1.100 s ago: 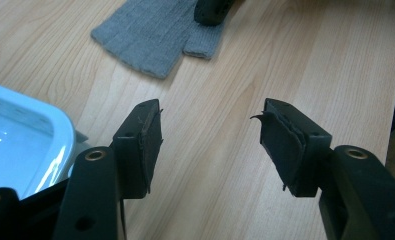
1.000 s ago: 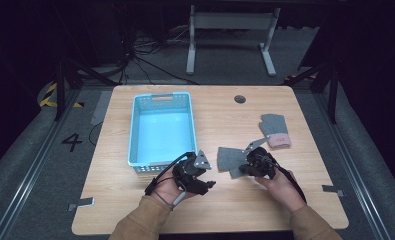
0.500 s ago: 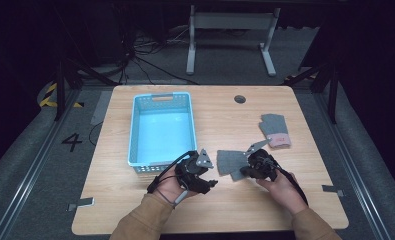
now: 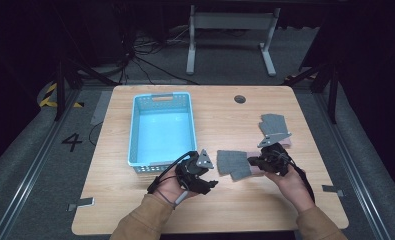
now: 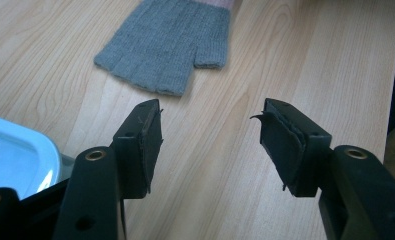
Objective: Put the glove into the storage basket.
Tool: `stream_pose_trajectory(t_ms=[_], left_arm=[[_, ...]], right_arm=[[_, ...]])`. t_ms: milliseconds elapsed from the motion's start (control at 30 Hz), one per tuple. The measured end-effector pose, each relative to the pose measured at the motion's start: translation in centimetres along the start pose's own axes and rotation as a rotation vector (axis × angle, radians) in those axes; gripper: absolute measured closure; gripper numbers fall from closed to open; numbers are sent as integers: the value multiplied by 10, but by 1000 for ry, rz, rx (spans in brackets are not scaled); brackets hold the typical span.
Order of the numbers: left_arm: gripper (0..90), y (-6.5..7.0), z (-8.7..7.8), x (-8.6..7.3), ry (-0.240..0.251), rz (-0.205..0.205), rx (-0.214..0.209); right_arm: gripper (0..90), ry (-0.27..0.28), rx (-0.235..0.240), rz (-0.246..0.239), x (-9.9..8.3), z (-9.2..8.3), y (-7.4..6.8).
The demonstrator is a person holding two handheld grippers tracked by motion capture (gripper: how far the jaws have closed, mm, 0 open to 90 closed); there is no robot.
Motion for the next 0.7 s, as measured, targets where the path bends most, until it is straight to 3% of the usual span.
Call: stream_pose_trajectory(t_ms=[167,333,500,600,700], left_arm=[[426,0,-3,-6,1,-21,4],[426,-1,-3,-9,-3,-33,1],[426,-1,-2,-8,4,-34,-3],[426,-2,-1,-10,-2,-32,-3],[426,-2,-1,-10,0,-36,-3]], right_arm=[[891,71,-14,61,13,-20,23],[891,112,-65,148,27,-28,62],[890,154,-118,237,34,-18,96],[890,167,-163,233,34,-9,112],[889,151,-174,270,31,2,126]])
Point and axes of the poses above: each handheld gripper's, and its own axes: z roughly forward along the jaws, x roughly out of its top, y roughly to its right, the point moved 9 cm from there along z, roughly forward along the jaws, and after that the axes turned 6 degrees about z, right-handed, at the moved point
